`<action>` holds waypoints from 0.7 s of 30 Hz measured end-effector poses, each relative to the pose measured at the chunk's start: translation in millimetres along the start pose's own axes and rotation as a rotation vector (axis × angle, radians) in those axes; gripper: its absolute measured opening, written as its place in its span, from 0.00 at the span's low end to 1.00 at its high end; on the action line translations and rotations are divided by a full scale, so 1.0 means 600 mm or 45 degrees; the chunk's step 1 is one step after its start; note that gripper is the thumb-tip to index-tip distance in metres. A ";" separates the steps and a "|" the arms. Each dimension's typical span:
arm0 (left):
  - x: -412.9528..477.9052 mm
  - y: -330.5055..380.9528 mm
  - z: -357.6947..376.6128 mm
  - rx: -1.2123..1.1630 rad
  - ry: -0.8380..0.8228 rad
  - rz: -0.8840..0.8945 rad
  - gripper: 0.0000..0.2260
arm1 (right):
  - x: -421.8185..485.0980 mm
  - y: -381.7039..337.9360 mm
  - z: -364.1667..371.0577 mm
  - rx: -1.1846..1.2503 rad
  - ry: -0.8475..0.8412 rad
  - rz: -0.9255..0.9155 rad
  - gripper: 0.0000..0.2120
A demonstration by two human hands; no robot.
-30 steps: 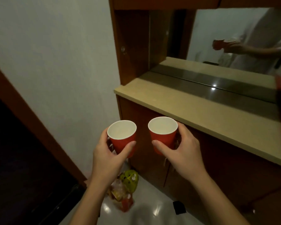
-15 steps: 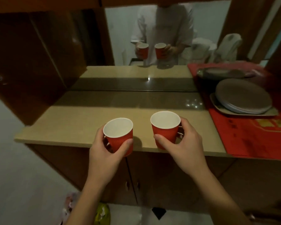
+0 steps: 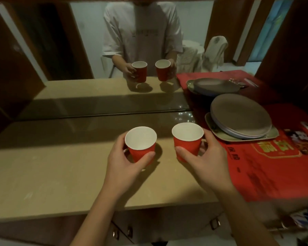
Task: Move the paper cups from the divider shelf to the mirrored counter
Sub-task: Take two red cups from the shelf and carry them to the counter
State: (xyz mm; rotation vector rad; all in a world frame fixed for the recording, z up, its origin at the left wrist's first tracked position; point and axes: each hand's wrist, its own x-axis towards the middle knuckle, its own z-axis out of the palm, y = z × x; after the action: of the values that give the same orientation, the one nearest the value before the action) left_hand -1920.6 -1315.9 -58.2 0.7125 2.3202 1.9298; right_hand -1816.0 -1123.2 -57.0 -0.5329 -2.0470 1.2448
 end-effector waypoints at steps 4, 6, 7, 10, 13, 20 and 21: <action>0.026 -0.003 0.010 0.045 -0.029 0.007 0.31 | 0.019 0.007 -0.002 -0.012 0.016 0.030 0.30; 0.037 -0.004 0.016 0.097 -0.052 0.011 0.30 | 0.026 0.011 -0.004 0.004 0.016 0.067 0.29; 0.042 -0.005 0.019 0.119 -0.064 0.002 0.30 | 0.030 0.013 -0.004 0.002 0.009 0.078 0.29; 0.054 -0.011 0.027 0.166 -0.075 -0.048 0.31 | 0.037 0.021 -0.004 -0.018 -0.014 0.091 0.29; 0.060 -0.019 0.035 0.226 -0.074 -0.058 0.32 | 0.040 0.028 -0.002 -0.043 -0.015 0.102 0.30; 0.064 -0.030 0.045 0.341 -0.065 -0.069 0.31 | 0.039 0.042 0.001 -0.068 -0.023 0.143 0.34; 0.065 -0.030 0.046 0.356 -0.066 -0.070 0.30 | 0.040 0.044 0.001 -0.070 -0.030 0.139 0.35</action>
State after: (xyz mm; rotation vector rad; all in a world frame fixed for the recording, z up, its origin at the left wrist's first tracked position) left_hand -1952.5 -1278.4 -71.6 0.6988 2.5756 1.5622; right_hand -1832.6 -1095.9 -72.7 -0.6665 -2.1015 1.2658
